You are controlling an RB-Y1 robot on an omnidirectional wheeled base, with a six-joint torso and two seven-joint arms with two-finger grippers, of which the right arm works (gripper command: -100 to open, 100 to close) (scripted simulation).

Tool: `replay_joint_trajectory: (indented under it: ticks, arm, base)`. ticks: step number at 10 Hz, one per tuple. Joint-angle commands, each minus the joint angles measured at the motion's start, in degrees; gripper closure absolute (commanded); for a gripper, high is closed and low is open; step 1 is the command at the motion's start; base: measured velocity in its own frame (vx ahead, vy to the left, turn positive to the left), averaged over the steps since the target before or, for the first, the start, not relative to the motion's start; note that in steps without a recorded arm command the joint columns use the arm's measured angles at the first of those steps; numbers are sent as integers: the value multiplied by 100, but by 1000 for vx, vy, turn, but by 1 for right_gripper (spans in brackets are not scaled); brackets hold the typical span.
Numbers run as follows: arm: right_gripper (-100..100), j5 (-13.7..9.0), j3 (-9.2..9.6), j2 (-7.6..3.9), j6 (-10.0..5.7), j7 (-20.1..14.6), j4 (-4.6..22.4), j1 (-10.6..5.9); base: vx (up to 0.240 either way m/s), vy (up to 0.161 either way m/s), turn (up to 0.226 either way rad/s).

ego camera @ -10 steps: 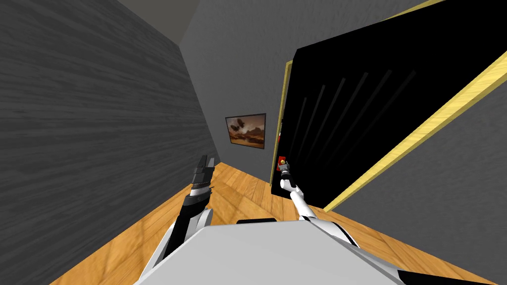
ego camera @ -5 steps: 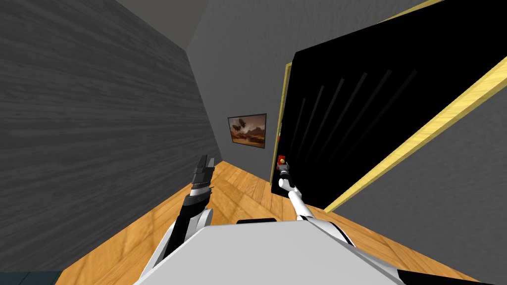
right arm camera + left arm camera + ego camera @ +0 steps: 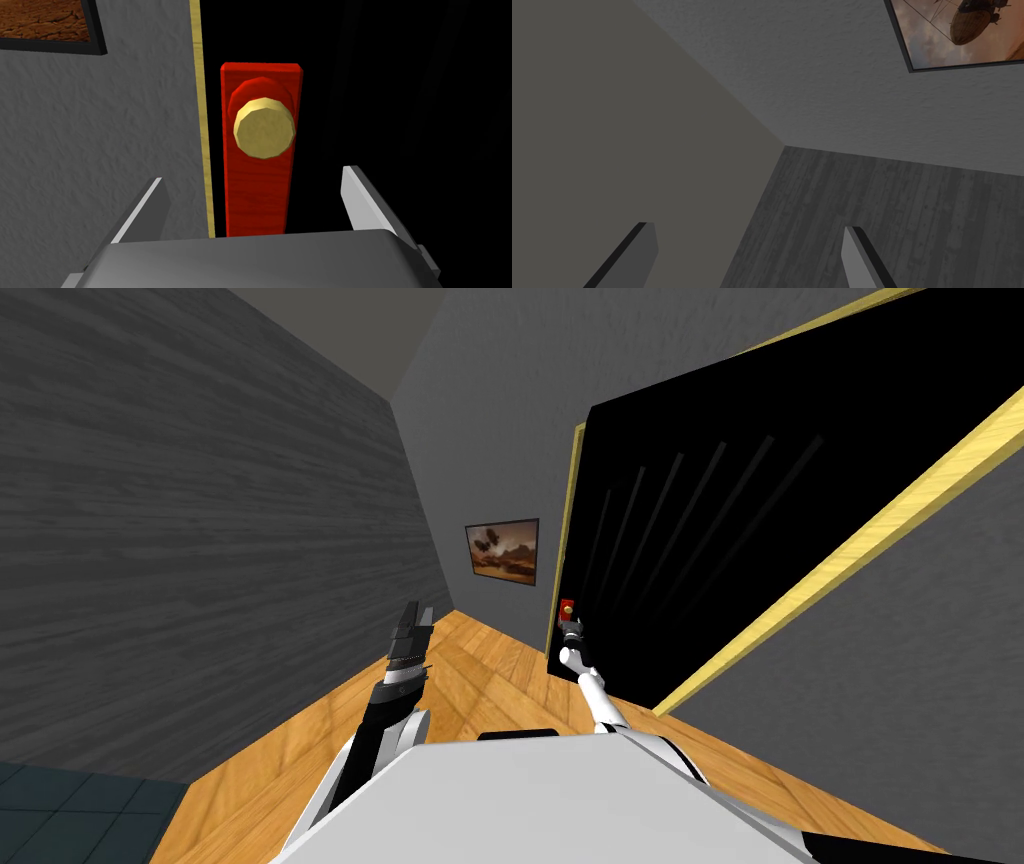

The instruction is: Pull the door open

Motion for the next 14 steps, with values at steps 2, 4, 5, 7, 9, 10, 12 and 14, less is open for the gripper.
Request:
replay_joint_trajectory:
  ticks: [2, 4, 5, 7, 9, 10, 12, 14]
  arm:
    - [-100, -187, -30, 86, -3, -292, -11, -20]
    - [-100, -185, -40, -153, 1, -392, 26, 43]
    - [-100, -185, -40, -153, 1, -392, 26, 43]
    - [-100, -227, -63, -369, 14, -557, 41, 118]
    - [-100, -271, -87, -590, 28, -734, 58, 198]
    - [-100, -271, -87, -590, 28, -734, 58, 198]
    - [-100, -319, -112, -817, 43, -923, 76, 284]
    - [100, -307, -119, -732, 65, -839, 4, 300]
  base:
    - [-81, -20, 45]
    - [15, -10, 75]
    - [99, -12, 67]
    - [134, -2, 91]
    - [154, -2, 104]
    - [76, -23, 32]
    - [110, -12, 116]
    - [18, -6, -6]
